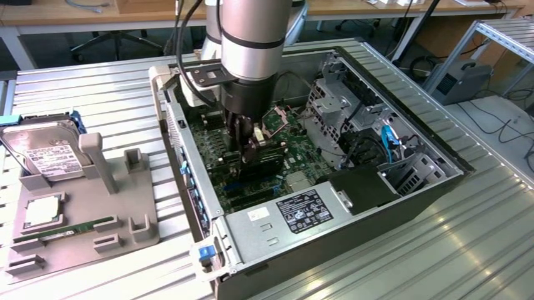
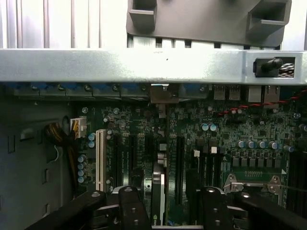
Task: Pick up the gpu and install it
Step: 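Press down on the gpu until it lock into place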
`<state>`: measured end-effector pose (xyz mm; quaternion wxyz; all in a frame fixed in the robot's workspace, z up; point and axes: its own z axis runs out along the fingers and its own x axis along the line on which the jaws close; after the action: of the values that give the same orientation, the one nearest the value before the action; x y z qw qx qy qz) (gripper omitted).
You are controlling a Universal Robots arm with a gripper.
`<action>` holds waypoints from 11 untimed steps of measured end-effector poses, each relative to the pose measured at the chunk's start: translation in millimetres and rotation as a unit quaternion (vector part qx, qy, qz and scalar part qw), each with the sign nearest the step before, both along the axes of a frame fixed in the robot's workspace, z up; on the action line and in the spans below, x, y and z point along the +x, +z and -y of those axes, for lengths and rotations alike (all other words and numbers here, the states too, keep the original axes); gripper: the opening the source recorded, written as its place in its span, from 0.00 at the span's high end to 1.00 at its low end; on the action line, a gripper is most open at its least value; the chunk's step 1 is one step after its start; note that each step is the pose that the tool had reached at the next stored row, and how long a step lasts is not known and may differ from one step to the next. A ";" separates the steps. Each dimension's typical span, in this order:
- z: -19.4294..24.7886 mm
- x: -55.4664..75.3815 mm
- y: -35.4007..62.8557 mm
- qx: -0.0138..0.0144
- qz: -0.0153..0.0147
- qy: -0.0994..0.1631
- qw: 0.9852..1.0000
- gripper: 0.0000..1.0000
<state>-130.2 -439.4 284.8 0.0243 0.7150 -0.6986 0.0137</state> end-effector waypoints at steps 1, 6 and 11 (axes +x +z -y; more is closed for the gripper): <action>0.0 4.1 -1.9 0.000 0.000 0.000 1.000 0.52; -0.1 22.5 -14.3 0.000 -0.001 0.000 1.000 0.52; -3.5 24.8 -19.6 0.000 -0.002 0.000 1.000 0.60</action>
<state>-105.3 -435.8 265.2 0.0255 0.7150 -0.6986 0.0126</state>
